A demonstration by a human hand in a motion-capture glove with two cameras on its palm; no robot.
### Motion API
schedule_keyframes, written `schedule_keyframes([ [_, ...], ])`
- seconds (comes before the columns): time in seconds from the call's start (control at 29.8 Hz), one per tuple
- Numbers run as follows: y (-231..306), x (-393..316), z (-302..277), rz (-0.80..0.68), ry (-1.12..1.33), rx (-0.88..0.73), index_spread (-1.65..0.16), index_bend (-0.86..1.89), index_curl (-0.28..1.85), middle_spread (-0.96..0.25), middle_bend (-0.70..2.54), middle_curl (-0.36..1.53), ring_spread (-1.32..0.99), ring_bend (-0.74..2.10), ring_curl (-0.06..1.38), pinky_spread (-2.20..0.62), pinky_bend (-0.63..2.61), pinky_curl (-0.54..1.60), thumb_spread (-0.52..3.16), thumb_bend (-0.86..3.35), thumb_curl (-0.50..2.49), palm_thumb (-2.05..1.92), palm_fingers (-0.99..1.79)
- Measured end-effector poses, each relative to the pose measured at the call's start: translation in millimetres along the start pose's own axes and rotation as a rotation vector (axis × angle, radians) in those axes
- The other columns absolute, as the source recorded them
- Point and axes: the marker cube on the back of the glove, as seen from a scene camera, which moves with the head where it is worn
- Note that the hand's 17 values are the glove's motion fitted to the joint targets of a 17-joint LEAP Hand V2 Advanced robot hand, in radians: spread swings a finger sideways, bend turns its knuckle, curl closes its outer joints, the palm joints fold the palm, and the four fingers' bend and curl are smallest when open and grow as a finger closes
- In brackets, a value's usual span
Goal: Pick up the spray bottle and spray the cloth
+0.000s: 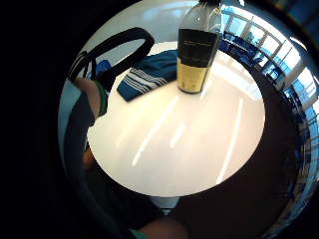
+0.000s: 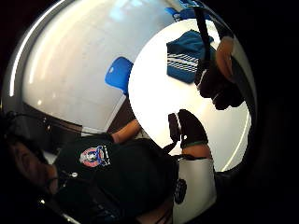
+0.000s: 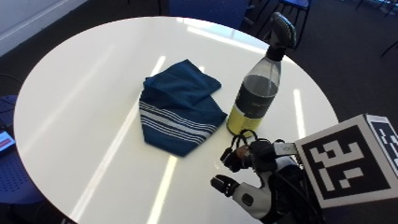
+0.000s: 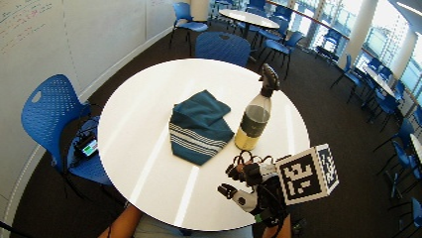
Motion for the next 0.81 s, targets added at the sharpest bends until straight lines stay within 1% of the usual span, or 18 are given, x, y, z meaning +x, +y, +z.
schedule_keyframes([
  [0.07,0.0,0.0,0.4,0.002,-0.001,-0.001,-0.17,0.27,0.1,-0.12,0.51,0.13,-0.13,0.55,0.12,-0.12,0.37,0.08,0.4,0.36,0.15,0.61,1.37],
  [0.2,-0.1,0.5,1.1,0.008,0.002,-0.004,-0.23,0.27,0.2,-0.16,0.56,0.21,-0.17,0.6,0.23,-0.15,0.39,0.18,0.56,0.34,0.19,0.66,1.3],
  [0.3,0.0,0.8,0.6,0.009,0.002,-0.003,-0.25,0.27,0.24,-0.17,0.58,0.25,-0.19,0.61,0.28,-0.17,0.39,0.22,0.65,0.31,0.22,0.68,1.28],
  [0.81,-3.7,2.8,-3.9,0.014,0.017,0.014,-0.3,0.23,0.35,-0.2,0.57,0.36,-0.22,0.6,0.37,-0.2,0.37,0.31,0.83,0.17,0.32,0.76,1.24],
])
